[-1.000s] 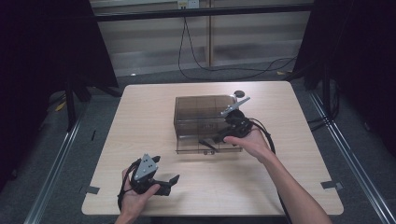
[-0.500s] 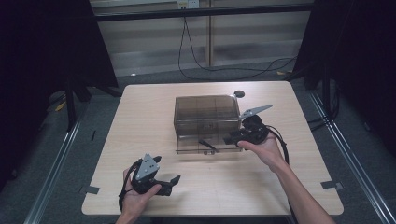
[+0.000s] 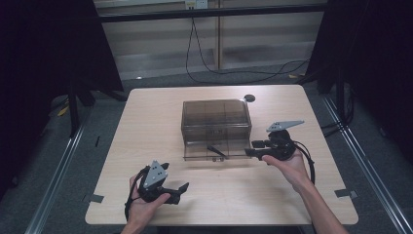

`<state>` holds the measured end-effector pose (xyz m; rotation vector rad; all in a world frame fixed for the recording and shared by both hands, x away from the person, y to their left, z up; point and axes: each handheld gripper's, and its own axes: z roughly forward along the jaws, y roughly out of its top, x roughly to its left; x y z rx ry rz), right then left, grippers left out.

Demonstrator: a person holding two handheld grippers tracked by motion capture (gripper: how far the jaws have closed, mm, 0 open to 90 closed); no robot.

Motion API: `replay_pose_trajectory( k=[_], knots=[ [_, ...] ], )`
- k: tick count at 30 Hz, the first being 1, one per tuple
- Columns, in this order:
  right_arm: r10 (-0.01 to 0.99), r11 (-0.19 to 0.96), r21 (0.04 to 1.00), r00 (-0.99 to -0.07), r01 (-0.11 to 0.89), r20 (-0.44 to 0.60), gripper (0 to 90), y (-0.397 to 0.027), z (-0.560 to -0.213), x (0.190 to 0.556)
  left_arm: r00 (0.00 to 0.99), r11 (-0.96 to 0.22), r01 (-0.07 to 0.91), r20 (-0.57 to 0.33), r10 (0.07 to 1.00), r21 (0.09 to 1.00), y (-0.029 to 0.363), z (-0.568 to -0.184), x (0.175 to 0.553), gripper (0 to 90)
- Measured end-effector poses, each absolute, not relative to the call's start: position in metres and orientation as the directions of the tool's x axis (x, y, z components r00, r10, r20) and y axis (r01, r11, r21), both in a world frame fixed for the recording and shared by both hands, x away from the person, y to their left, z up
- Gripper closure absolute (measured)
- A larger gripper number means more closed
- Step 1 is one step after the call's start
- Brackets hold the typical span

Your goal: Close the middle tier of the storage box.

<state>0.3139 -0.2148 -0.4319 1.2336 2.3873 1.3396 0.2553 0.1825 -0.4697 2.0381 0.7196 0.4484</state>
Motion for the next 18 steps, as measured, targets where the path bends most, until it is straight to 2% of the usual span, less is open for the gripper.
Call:
replay_pose_trajectory(
  k=[8, 18],
  knots=[
    [0.734, 0.226, 0.773, -0.625, 0.592, 0.264, 46.1, -0.229, -0.441, 0.297, 0.752, -0.437, 0.308, 0.065, 0.656, 0.845, 0.179, -0.470, 0.253, 5.3],
    [0.748, 0.198, 0.790, -0.610, 0.581, 0.261, 46.5, -0.242, -0.446, 0.279, 0.747, -0.434, 0.304, 0.070, 0.661, 0.848, 0.173, -0.470, 0.252, 6.6]
  ],
)
